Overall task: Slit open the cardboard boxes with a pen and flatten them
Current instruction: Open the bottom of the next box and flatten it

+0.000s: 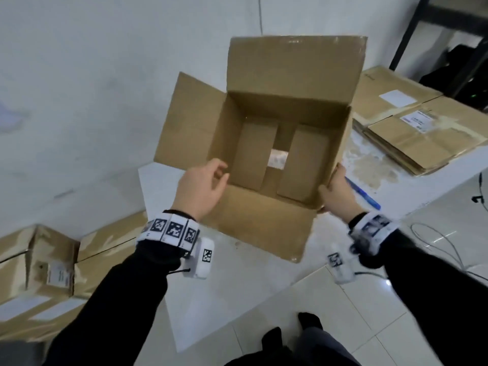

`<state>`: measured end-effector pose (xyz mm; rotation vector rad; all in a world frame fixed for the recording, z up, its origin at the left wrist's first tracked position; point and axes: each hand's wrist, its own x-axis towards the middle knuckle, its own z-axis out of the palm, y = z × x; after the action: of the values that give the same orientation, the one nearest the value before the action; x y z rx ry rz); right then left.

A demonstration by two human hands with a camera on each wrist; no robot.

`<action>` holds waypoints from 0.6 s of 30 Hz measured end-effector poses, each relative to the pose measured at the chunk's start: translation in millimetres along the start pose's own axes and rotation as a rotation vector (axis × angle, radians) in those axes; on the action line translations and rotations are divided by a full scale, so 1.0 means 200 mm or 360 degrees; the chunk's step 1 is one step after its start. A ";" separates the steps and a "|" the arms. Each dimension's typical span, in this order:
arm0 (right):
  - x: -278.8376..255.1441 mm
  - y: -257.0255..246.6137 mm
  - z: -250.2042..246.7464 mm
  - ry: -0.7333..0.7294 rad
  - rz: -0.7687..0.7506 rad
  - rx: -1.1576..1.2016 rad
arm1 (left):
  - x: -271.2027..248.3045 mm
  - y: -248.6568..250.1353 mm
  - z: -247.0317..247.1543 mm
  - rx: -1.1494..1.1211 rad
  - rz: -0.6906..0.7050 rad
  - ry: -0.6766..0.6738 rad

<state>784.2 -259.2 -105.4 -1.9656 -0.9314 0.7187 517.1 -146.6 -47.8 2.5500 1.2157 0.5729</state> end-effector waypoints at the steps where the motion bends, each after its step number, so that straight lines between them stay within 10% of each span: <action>1: -0.04 0.03 0.08 0.0081 -0.0090 0.0069 | 0.05 0.08 0.00 -0.0045 0.0127 0.0064; 5: -0.21 0.11 0.41 0.0273 -0.0057 0.0393 | 0.23 0.34 0.06 -0.0245 0.0311 0.0136; 10: -0.36 0.27 0.63 0.0008 -0.0276 -0.0205 | 0.34 0.47 0.09 -0.0310 0.0097 0.0138; 18: -0.51 0.33 0.14 -0.0292 -0.0467 -0.0018 | 0.41 0.44 -0.01 0.0403 -0.0138 -0.0848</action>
<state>727.5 -356.1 -161.9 -1.7425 -1.3051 0.7315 623.9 -137.1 7.9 2.5782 1.2420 -0.2894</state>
